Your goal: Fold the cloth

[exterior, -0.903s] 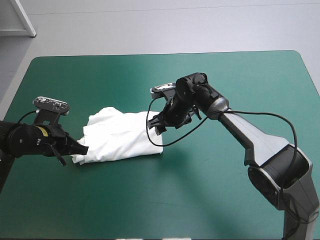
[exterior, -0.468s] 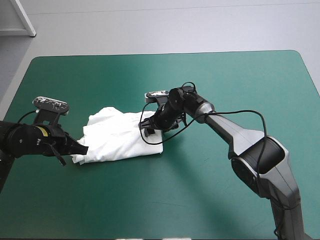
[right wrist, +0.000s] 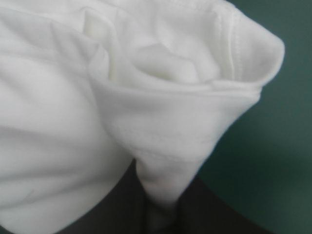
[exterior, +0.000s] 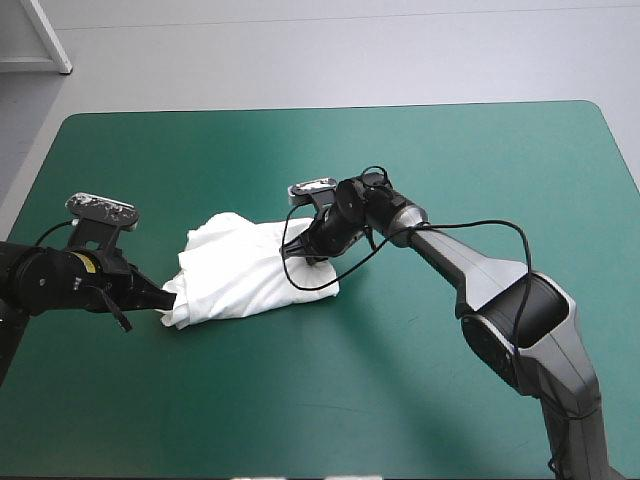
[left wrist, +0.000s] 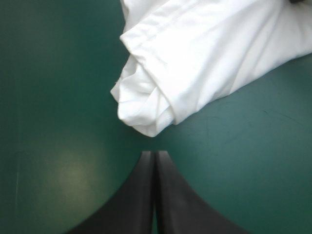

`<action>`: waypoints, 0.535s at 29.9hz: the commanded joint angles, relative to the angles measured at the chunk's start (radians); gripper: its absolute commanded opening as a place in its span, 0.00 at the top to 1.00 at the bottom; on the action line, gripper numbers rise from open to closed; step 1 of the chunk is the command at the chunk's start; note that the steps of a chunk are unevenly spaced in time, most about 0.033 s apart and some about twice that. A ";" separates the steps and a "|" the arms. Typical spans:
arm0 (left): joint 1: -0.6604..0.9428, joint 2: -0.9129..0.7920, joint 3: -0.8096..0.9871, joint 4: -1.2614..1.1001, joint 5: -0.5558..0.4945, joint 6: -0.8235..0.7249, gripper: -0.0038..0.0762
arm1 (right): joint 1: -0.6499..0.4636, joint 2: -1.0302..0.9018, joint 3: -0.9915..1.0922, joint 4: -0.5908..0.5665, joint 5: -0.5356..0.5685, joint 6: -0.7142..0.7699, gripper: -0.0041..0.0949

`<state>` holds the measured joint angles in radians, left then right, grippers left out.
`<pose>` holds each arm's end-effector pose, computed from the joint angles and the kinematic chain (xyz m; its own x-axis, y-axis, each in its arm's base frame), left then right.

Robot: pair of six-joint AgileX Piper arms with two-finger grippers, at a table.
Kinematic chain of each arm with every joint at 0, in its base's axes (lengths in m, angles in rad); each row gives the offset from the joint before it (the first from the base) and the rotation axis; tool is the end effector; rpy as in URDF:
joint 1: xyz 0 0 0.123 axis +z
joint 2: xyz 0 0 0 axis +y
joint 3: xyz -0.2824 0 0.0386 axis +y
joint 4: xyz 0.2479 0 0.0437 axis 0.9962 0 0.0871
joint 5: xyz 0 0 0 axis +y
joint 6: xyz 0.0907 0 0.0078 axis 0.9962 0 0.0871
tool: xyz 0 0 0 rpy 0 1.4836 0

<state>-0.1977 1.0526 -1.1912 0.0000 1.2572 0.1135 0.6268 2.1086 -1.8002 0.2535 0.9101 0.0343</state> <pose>0.1763 -0.0353 0.3868 -0.8136 0.2785 -0.5103 0.2904 0.9551 0.0582 0.3672 0.2882 0.2320 -0.8372 -0.3754 -0.3977 -0.4948 0.8297 0.2585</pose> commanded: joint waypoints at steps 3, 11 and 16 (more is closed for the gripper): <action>-0.001 -0.017 -0.021 -0.006 0.034 -0.001 0.96 | -0.074 -0.133 -0.030 -0.132 0.063 0.033 0.98; -0.001 -0.017 -0.021 -0.006 0.034 -0.001 0.96 | -0.298 -0.167 -0.030 -0.263 0.221 0.037 0.98; -0.001 -0.017 -0.021 -0.006 0.034 -0.001 0.96 | -0.450 -0.167 -0.030 -0.346 0.304 0.015 0.98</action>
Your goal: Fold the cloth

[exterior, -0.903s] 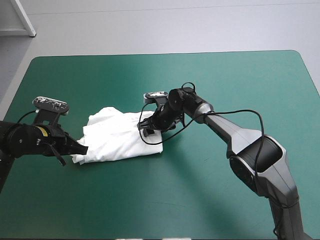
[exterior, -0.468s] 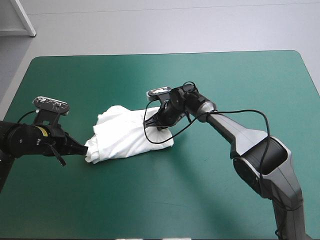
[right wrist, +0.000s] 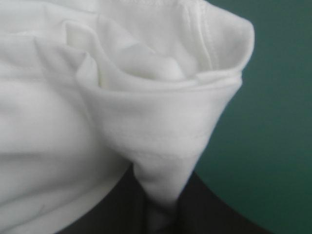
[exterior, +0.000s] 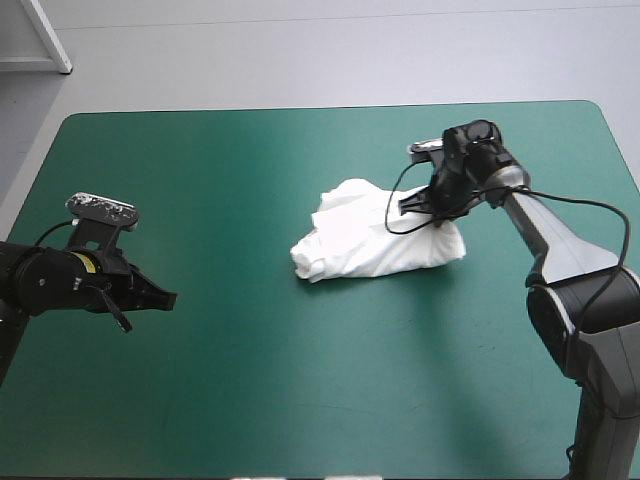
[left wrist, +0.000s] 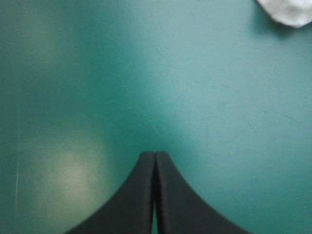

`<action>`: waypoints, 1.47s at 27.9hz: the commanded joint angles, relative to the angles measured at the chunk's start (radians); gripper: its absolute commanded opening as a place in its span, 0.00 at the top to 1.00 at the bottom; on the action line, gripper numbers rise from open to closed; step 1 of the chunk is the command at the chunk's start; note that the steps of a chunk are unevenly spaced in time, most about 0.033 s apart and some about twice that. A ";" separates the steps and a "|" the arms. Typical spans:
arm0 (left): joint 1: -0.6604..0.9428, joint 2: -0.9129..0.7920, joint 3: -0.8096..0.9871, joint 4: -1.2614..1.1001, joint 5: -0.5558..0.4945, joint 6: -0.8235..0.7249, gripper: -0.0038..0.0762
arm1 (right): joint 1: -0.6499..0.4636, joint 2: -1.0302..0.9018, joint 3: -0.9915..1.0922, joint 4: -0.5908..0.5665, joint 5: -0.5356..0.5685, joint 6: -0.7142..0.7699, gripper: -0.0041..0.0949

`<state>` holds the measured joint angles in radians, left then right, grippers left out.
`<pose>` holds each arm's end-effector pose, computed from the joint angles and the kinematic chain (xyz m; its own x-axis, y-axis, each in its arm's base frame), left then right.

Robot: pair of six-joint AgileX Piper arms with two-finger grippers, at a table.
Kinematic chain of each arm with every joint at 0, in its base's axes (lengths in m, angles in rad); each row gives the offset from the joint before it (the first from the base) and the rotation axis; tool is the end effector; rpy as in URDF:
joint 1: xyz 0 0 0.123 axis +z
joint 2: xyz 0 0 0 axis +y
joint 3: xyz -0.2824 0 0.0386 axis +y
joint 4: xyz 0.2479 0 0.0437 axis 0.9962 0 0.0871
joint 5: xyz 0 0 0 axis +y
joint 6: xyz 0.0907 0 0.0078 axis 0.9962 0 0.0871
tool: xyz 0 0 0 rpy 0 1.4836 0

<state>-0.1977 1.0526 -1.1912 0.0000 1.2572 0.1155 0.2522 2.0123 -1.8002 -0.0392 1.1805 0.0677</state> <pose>0.1763 -0.0353 0.3868 -0.8131 0.2804 -0.5102 0.2921 0.9546 0.0592 0.4181 0.1043 0.2645 -0.9458 -0.1893 -0.2640 -0.1905 0.9815 -0.0211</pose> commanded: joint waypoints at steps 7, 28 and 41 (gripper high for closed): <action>-0.001 -0.017 -0.021 0.000 0.034 -0.003 0.96 | -0.278 -0.071 -0.030 -0.032 0.045 -0.042 0.98; -0.001 -0.017 -0.021 0.084 0.032 0.016 0.96 | -0.502 -0.144 -0.030 0.202 0.065 -0.061 0.39; -0.001 -0.017 -0.021 0.134 0.011 0.013 0.96 | -0.381 -0.364 -0.006 0.282 0.065 -0.148 0.97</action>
<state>-0.1977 1.0526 -1.1912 0.1250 1.2572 0.1358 -0.1541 1.7129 -1.7859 0.2246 1.2442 -0.0643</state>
